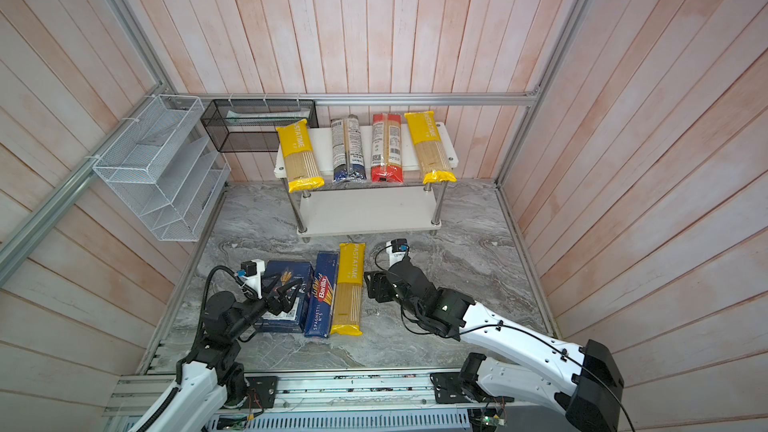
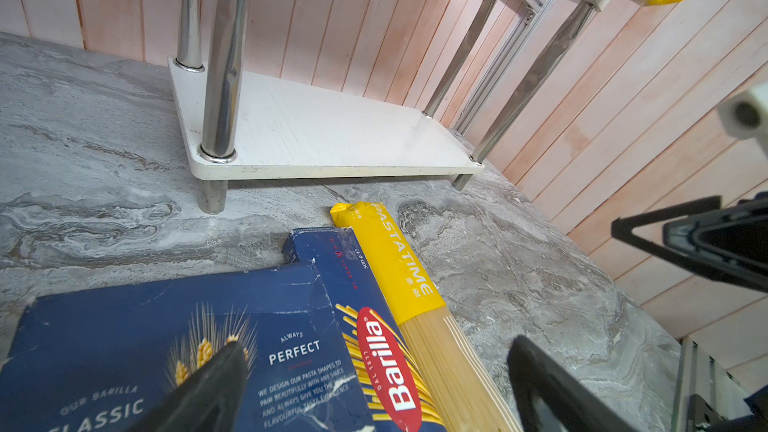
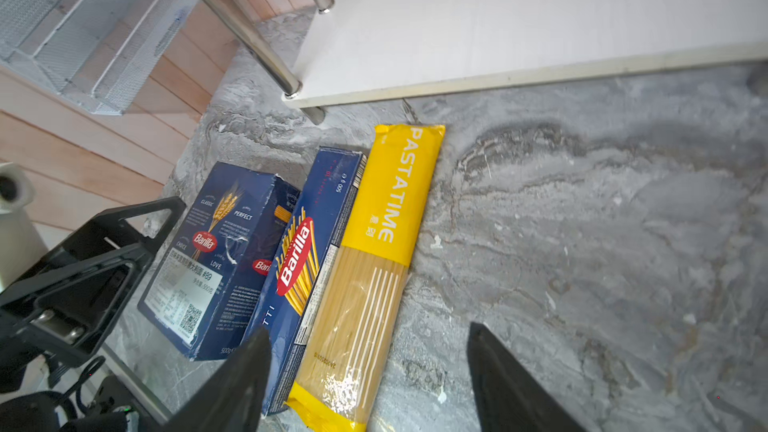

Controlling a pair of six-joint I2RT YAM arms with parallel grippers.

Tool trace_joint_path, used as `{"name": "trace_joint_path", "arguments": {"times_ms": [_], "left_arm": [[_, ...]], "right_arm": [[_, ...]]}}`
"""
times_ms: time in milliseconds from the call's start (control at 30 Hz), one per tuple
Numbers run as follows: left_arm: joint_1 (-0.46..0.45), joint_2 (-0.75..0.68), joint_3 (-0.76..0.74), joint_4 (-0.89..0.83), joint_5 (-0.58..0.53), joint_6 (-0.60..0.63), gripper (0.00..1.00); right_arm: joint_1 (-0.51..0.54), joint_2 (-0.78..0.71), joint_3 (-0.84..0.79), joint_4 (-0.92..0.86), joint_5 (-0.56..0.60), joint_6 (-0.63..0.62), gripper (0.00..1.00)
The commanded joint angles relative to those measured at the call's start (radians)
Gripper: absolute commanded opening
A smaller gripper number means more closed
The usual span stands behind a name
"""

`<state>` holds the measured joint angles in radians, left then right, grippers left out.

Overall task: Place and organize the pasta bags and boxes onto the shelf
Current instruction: 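Withdraw the right gripper and lower it over the yellow PASTATIME bag on the table, then lower the right gripper around the yellow PASTATIME bag beside the blue boxes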

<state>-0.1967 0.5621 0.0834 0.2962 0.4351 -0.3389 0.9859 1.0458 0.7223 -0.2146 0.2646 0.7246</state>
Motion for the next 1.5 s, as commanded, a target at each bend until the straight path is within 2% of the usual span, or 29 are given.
{"name": "trace_joint_path", "arguments": {"times_ms": [0,200,300,467,633,700,867,1067,1467], "left_arm": [[-0.001,0.01,0.041,-0.055,0.022,-0.01,1.0],[0.0,0.064,0.184,-0.306,-0.003,-0.074,1.0],[-0.001,0.055,0.25,-0.464,-0.126,-0.098,1.0],[0.016,0.05,0.296,-0.571,-0.288,-0.185,1.0],[0.157,0.108,0.302,-0.588,-0.14,-0.229,1.0],[0.188,0.125,0.298,-0.585,-0.119,-0.235,1.0],[0.196,0.139,0.289,-0.579,-0.16,-0.228,1.0],[0.195,0.141,0.233,-0.51,-0.122,-0.208,1.0],[0.195,0.025,0.11,-0.41,-0.075,-0.17,1.0]], "right_arm": [[0.008,0.062,-0.005,-0.005,0.002,0.058,0.83],[0.013,0.179,0.003,0.035,-0.049,0.072,0.88],[0.014,0.228,0.003,0.069,-0.066,0.073,0.89],[0.016,0.322,0.032,0.081,-0.097,0.064,0.9],[0.016,0.409,0.089,0.078,-0.133,0.025,0.91],[0.016,0.444,0.11,0.079,-0.146,0.012,0.91],[0.015,0.516,0.147,0.084,-0.162,0.011,0.92],[0.015,0.59,0.189,0.077,-0.176,0.009,0.93],[0.016,0.667,0.238,0.05,-0.182,-0.001,0.93]]}}
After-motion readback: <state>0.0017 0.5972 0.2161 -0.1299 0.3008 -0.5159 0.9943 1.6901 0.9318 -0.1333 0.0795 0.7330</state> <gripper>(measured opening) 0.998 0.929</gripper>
